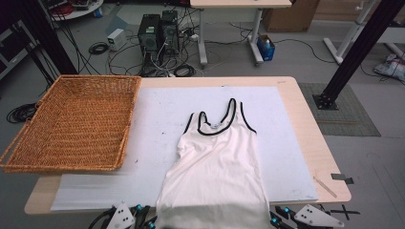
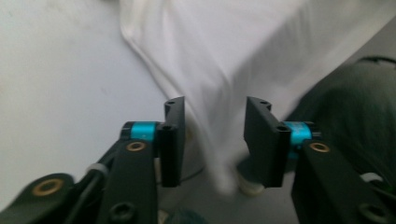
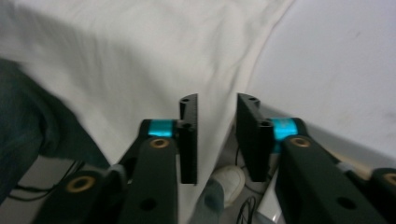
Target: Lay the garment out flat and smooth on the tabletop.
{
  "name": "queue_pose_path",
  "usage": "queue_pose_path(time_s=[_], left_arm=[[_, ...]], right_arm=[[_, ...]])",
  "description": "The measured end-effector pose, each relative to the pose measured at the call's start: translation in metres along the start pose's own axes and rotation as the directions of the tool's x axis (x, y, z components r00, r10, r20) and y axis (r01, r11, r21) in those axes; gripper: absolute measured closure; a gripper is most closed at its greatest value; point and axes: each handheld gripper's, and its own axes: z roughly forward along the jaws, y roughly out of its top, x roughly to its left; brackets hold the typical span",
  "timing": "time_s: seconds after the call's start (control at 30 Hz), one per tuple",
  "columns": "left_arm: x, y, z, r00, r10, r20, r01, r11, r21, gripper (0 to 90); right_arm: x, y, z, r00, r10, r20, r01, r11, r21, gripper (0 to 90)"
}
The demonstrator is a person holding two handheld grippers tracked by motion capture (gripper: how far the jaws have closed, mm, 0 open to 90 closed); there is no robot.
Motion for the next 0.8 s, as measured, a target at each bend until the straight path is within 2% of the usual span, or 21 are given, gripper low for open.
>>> queue_pose_path(time_s=[0.07, 0.1, 0.17, 0.23, 0.33, 0.43, 0.5, 0.53, 0.57, 0.63, 0.67, 0.7, 0.77, 0.8], left_arm=[[0.008, 0.015, 0.008, 0.9999, 0.01, 0.001, -0.01, 0.9991, -0.042, 50.0], [0.011, 0.021, 0.01, 0.9998, 0.017, 0.003, -0.017, 0.9986, -0.05, 49.3], [0.023, 0.036, 0.021, 0.9998, 0.019, -0.002, -0.019, 0.9973, -0.071, 43.6], [0.035, 0.046, 0.03, 1.0, -0.003, 0.005, 0.004, 0.9973, -0.073, 39.0], [0.054, 0.061, 0.047, 0.9994, -0.034, -0.001, 0.034, 0.9977, -0.059, 34.9], [0.067, 0.069, 0.063, 0.9983, -0.058, -0.006, 0.058, 0.9977, -0.036, 34.1], [0.076, 0.073, 0.075, 0.998, -0.061, -0.016, 0.061, 0.9981, -0.012, 34.1], [0.076, 0.073, 0.075, 0.998, -0.061, -0.016, 0.061, 0.9981, -0.012, 34.1], [0.082, 0.076, 0.088, 0.998, -0.063, -0.008, 0.063, 0.998, 0.004, 34.1], [0.088, 0.081, 0.102, 0.9994, -0.034, 0.006, 0.034, 0.999, 0.029, 34.3], [0.088, 0.081, 0.102, 0.9994, -0.034, 0.006, 0.034, 0.999, 0.029, 34.3], [0.094, 0.084, 0.112, 0.9995, -0.018, 0.025, 0.017, 0.999, 0.041, 34.4], [0.098, 0.086, 0.119, 0.9986, -0.024, 0.047, 0.022, 0.9984, 0.053, 35.6], [0.099, 0.086, 0.124, 0.9982, -0.014, 0.058, 0.01, 0.9974, 0.072, 37.5]], right_arm=[[-0.006, 0.011, 0.0, 1.0, 0.003, 0.0, -0.003, 0.9991, -0.043, 62.9], [-0.008, 0.017, 0.001, 1.0, -0.008, -0.003, 0.008, 0.9983, -0.058, 59.8], [-0.017, 0.033, 0.007, 0.9993, -0.036, -0.002, 0.036, 0.9973, -0.063, 57.0], [-0.026, 0.046, 0.015, 0.9983, -0.056, -0.016, 0.056, 0.9969, -0.055, 55.7], [-0.043, 0.07, 0.033, 0.9966, -0.08, -0.021, 0.079, 0.9965, -0.027, 55.3], [-0.054, 0.088, 0.048, 0.9966, -0.079, -0.023, 0.079, 0.9969, -0.003, 55.4], [-0.06, 0.1, 0.064, 0.996, -0.086, -0.024, 0.086, 0.9959, 0.027, 56.0], [-0.062, 0.103, 0.069, 0.9958, -0.089, -0.025, 0.089, 0.9952, 0.04, 56.6], [-0.064, 0.108, 0.079, 0.9954, -0.092, -0.028, 0.093, 0.9939, 0.058, 57.1], [-0.067, 0.114, 0.093, 0.9944, -0.1, -0.033, 0.102, 0.9912, 0.084, 58.2], [-0.069, 0.116, 0.102, 0.9938, -0.104, -0.039, 0.107, 0.9898, 0.094, 59.9], [-0.069, 0.118, 0.108, 0.9934, -0.103, -0.05, 0.108, 0.9891, 0.1, 61.5], [-0.07, 0.119, 0.121, 0.9915, -0.108, -0.073, 0.116, 0.9857, 0.122, 64.2], [-0.071, 0.119, 0.125, 0.9905, -0.113, -0.078, 0.122, 0.9837, 0.131, 65.7]])
